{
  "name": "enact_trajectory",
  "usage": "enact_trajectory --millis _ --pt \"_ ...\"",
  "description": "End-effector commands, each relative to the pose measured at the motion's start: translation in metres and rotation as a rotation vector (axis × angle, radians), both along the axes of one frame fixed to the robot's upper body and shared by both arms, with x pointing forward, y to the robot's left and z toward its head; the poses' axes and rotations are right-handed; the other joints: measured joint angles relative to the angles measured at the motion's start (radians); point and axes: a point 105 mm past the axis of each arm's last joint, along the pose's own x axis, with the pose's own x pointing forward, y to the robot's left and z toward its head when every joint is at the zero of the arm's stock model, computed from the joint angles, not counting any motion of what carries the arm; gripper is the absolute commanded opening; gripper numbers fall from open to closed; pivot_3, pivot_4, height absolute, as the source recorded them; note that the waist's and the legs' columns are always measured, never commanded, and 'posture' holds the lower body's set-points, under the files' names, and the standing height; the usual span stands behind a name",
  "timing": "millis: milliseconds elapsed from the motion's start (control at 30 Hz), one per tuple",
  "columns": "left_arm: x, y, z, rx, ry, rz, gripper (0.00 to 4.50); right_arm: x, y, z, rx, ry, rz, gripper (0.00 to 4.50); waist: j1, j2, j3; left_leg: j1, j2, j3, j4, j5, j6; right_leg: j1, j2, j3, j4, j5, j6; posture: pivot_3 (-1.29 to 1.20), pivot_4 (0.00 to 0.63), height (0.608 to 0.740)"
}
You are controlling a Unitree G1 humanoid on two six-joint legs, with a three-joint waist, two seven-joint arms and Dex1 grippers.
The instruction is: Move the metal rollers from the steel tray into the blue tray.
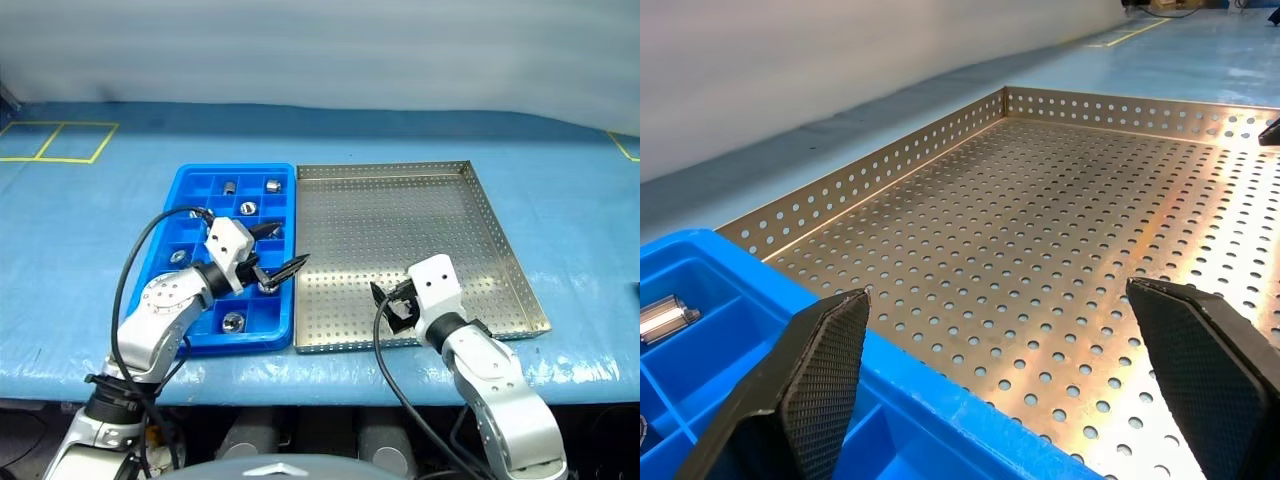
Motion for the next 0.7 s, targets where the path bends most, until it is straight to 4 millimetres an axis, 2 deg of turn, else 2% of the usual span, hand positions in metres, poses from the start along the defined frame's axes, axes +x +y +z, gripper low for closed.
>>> enact_trajectory --millis 33,700 --pt "-0.0026 -0.0024 0.0049 -0.005 -0.022 -0.007 4.5 0.0002 0.0009 0.0134 -0.005 -0.063 -0.004 4.48 0.0 0.0 0.0 0.0 0.0 0.0 0.0 0.0 0.0 0.0 0.0 0.0 0.0 0.0 0.0 0.05 0.15 0.74" --pt "-0.0052 -0.0004 0.0026 0.008 -0.014 -0.01 4.5 0.0024 0.0021 0.0089 0.001 -0.044 0.003 4.48 0.004 0.0 0.0 0.0 0.0 0.0 0.0 0.0 0.0 0.0 0.0 0.0 0.0 0.0 0.0 0.07 0.15 0.74"
